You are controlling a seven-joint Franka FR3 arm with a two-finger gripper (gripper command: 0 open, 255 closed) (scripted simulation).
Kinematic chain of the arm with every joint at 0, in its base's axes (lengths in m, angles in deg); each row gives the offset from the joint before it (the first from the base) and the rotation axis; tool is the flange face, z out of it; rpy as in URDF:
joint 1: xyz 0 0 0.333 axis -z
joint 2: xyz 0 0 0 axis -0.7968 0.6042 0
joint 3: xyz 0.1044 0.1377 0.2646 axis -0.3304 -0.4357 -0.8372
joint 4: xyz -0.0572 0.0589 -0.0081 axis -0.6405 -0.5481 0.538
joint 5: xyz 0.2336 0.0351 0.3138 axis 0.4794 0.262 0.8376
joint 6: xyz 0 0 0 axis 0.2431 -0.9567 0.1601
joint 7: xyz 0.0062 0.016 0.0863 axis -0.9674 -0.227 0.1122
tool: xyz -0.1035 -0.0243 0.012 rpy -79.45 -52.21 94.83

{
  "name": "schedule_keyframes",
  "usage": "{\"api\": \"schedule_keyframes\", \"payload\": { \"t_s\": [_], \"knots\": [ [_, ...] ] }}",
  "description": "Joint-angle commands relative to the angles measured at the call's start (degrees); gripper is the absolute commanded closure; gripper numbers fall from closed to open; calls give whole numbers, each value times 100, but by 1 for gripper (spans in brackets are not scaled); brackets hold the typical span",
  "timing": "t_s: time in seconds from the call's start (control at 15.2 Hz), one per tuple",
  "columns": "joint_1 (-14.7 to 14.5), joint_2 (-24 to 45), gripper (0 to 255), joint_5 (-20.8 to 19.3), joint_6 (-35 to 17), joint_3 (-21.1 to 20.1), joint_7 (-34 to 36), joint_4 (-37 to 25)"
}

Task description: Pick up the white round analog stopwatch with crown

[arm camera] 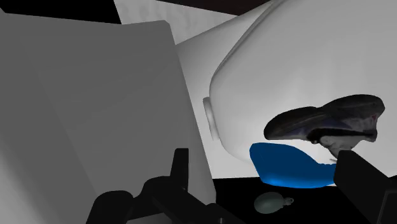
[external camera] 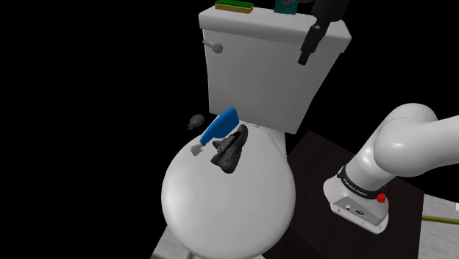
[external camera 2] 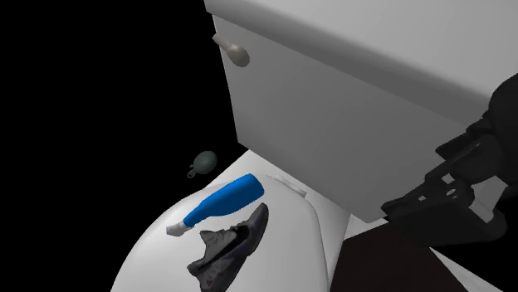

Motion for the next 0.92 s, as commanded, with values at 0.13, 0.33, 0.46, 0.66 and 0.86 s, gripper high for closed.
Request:
{"api": "schedule_keyframes", "payload": {
  "t_s": [0.13, 0.33, 0.46, 0.66, 0.86],
  "knots": [
    [-52, 345, 0, 38, -351, 8, -60, 45],
    [-132, 901, 0, 99, -859, 15, -156, 55],
    [-189, 1294, 0, 141, -1182, 19, -224, 23],
    [-270, 1911, 0, 211, -1636, 16, -333, -80],
    [-352, 2550, 0, 286, -2047, 8, -450, -249]
  ]
}}
